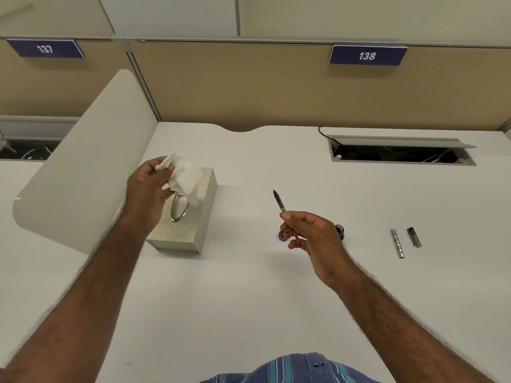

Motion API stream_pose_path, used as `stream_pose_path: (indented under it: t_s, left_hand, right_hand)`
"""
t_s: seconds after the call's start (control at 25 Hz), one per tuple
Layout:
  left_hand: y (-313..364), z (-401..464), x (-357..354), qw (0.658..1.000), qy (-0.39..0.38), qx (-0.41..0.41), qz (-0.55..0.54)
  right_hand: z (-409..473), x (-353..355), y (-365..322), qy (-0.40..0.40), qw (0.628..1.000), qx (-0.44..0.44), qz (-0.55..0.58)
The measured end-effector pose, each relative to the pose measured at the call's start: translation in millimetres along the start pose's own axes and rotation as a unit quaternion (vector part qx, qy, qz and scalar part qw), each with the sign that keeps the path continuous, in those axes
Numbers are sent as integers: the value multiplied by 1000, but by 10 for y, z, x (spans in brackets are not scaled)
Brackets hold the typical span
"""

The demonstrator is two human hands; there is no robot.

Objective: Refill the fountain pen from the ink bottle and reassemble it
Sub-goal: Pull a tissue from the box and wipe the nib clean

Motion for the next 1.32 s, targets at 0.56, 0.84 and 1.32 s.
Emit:
stream_pose_path:
  t_s: [0.56, 0.84, 1.32]
  left_hand:
    - [-900, -1011, -954, 971, -50, 214, -99]
    - [-1178, -1423, -1239, 943, -83, 312, 85]
    - [-1575, -1683, -1420, 924, -75, 353, 125]
  right_hand:
    - [-352, 313, 34, 2, 1000, 7, 7]
    - [-463, 737, -33, 12, 1000, 0, 5]
    - [-494, 1184, -120, -1, 1000, -9, 0]
Point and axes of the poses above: each hand's wrist, its own z-axis towards the middle knuckle, its own x-axis out of the back of the hand, y = z × x, the point moved 3 cm from there along z, towards the middle knuckle, and after that the axes turned 1 degree about -y, right-handed, at the moved point
